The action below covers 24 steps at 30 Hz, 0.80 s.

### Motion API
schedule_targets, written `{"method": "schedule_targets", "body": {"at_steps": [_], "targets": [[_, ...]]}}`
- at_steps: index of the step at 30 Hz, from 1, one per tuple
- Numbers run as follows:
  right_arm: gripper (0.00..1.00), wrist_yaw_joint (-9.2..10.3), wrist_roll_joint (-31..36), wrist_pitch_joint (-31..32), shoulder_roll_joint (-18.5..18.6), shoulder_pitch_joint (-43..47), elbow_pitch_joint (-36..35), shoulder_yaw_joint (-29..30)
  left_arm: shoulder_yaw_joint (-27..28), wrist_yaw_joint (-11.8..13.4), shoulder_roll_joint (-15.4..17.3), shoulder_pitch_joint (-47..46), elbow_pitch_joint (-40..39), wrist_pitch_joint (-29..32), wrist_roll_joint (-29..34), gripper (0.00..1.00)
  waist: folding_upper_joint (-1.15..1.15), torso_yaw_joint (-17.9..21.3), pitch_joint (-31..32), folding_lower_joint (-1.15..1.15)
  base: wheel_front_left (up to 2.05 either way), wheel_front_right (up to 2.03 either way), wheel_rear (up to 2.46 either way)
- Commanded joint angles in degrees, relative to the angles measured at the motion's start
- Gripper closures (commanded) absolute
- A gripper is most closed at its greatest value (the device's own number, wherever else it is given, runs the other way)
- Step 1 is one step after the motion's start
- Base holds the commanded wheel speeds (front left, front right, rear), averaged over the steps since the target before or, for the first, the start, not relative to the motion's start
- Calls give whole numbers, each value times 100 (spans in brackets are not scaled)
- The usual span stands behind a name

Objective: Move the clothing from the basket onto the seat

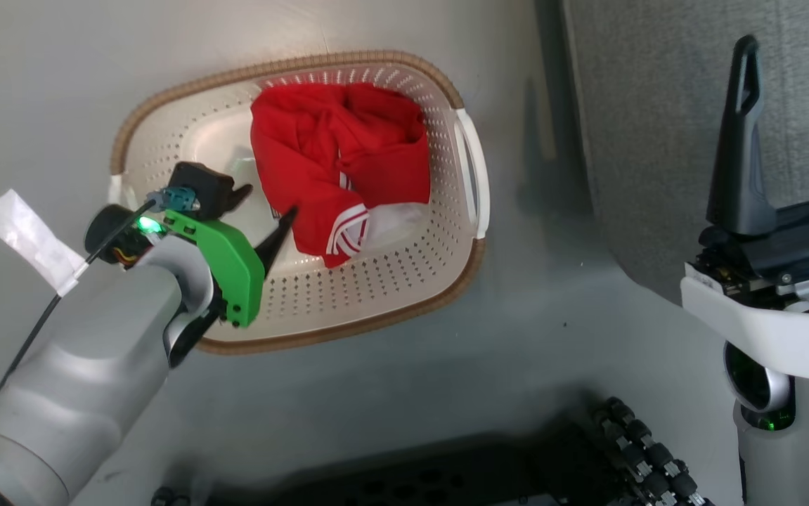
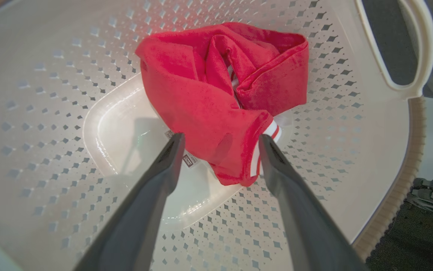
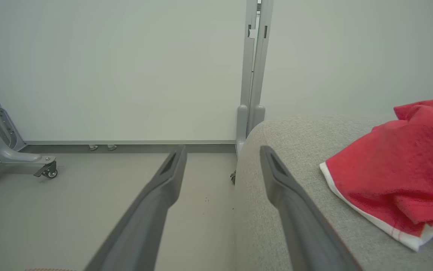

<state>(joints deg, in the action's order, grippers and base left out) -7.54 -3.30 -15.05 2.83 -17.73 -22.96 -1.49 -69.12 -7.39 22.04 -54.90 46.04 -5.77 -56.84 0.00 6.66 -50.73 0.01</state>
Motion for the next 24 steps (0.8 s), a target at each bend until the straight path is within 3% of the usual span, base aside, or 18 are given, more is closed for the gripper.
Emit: {"method": "schedule_targets", "body": {"at_steps": [1, 9, 24], "targets": [[0, 10, 63, -19, 9, -120, -87, -40, -56, -18, 64, -223, 84, -49, -33, 0, 0, 64, -547, -1, 0, 0, 0], [0, 10, 245, -20, 10, -237, -388, -181, -357, -16, -41, -634, 320, -296, -86, 0, 0, 48, -955, -1, 0, 0, 0], [0, 10, 89, -20, 9, 51, -396, -399, -427, -16, -187, -589, 939, -592, 173, 0, 0, 331, -881, -1, 0, 0, 0]]}}
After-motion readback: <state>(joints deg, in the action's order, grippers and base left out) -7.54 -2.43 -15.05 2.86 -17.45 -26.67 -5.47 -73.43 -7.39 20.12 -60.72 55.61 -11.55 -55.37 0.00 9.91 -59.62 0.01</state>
